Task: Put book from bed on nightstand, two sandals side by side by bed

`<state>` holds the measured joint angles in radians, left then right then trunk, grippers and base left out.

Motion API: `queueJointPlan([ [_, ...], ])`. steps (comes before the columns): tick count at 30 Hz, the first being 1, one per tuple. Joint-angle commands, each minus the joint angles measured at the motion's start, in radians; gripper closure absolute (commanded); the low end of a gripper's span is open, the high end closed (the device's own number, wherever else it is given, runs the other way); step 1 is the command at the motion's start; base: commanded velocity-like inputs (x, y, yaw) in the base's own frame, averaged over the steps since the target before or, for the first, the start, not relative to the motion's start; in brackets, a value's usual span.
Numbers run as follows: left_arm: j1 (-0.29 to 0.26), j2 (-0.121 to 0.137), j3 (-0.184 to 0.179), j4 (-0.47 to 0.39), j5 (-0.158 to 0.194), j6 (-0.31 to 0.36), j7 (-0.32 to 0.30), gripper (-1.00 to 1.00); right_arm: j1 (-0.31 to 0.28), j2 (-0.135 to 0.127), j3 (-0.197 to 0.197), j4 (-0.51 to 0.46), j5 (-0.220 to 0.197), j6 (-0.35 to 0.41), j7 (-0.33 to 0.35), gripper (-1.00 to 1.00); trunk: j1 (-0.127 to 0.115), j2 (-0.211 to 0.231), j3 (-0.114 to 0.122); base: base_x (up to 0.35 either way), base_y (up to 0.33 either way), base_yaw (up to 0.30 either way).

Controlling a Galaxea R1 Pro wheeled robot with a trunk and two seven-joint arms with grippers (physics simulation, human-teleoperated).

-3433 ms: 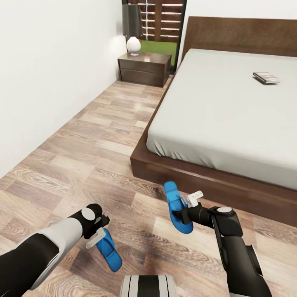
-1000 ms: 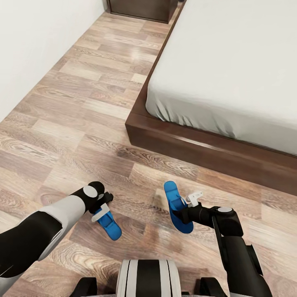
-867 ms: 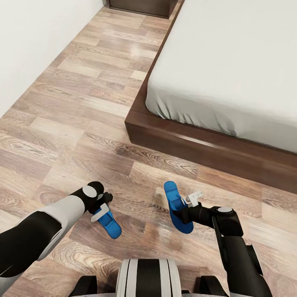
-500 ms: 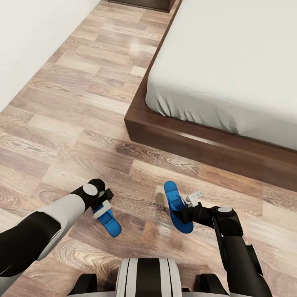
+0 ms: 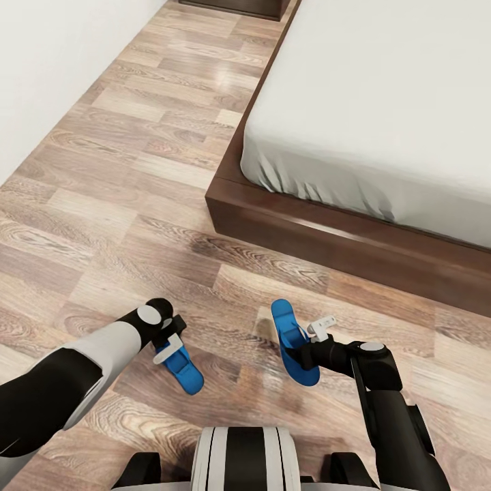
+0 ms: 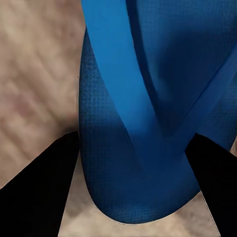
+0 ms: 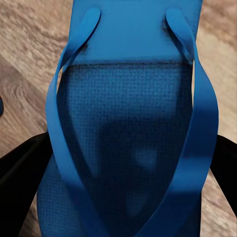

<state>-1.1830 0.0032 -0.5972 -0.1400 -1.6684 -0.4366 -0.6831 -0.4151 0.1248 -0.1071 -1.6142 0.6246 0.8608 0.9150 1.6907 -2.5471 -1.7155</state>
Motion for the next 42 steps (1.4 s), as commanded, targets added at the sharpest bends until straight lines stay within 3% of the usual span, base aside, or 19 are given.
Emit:
queueJointPlan([
  [1,0.006,0.000,0.007,-0.001,-0.004,-0.008,-0.001,1.00,-0.001,0.001,-0.002,-0.001,0.009,0.003,0.010,1.00,0.000,0.000,-0.001,0.000,0.000,0.000],
  [27,0.006,-0.004,0.008,-0.009,-0.004,-0.008,-0.011,1.00,0.000,0.001,-0.003,-0.001,0.009,0.003,0.010,1.00,0.000,0.000,-0.001,0.000,0.000,0.000],
  [31,0.008,-0.008,0.011,-0.060,-0.001,-0.007,-0.044,1.00,0.000,0.001,-0.003,-0.001,0.009,0.003,0.010,1.00,0.000,0.000,-0.001,0.000,0.000,0.000],
  [33,0.014,-0.008,0.033,-0.134,0.012,-0.006,-0.083,1.00,0.000,0.001,-0.003,-0.001,0.009,0.003,0.010,1.00,0.000,0.000,-0.001,0.000,0.000,0.000],
  [38,0.066,-0.003,0.160,-0.397,0.098,-0.003,-0.184,1.00,-0.001,-0.002,-0.005,-0.001,0.009,0.003,0.010,1.00,0.000,0.000,-0.001,0.000,0.000,0.000],
  [39,0.098,-0.002,0.215,-0.512,0.121,-0.001,-0.213,1.00,-0.003,-0.003,-0.005,-0.001,0.009,0.003,0.010,1.00,0.000,0.000,-0.001,0.000,0.000,0.000],
  [41,0.137,-0.003,0.277,-0.673,0.142,0.002,-0.264,1.00,-0.006,-0.005,-0.007,-0.001,0.009,0.003,0.010,1.00,0.000,0.000,-0.001,0.000,0.000,0.000],
  [42,0.146,-0.003,0.292,-0.718,0.146,0.003,-0.282,1.00,-0.006,-0.005,-0.007,-0.001,0.009,0.003,0.010,1.00,0.000,0.000,-0.001,0.000,0.000,0.000],
])
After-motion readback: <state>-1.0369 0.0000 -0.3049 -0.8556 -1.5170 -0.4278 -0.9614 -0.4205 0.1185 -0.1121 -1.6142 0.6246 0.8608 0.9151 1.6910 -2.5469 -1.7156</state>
